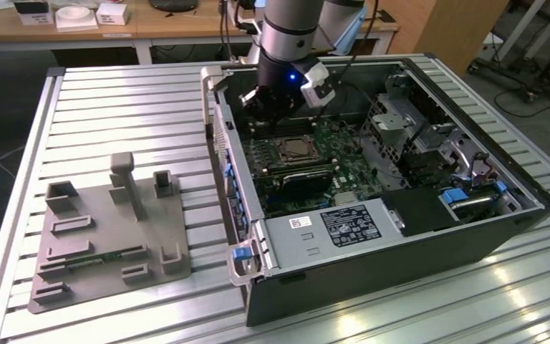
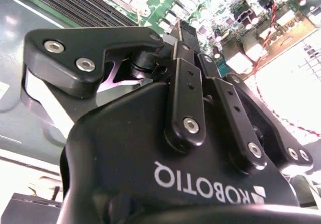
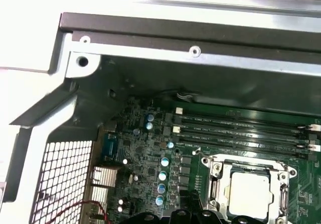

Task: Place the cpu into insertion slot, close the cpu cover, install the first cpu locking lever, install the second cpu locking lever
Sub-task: 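Install the first cpu locking lever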

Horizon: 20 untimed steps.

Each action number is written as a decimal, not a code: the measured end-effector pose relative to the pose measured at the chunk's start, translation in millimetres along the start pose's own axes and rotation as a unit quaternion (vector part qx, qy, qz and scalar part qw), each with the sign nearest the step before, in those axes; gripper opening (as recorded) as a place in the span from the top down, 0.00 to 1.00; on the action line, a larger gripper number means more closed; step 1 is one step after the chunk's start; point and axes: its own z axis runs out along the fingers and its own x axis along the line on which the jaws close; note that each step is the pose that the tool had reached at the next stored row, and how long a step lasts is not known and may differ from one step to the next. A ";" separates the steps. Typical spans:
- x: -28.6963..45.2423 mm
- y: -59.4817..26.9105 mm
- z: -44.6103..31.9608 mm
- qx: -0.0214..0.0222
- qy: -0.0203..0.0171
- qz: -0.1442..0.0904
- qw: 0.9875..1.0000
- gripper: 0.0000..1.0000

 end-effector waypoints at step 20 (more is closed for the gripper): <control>8.7 22.5 2.6 0.002 -0.001 0.011 1.000 0.90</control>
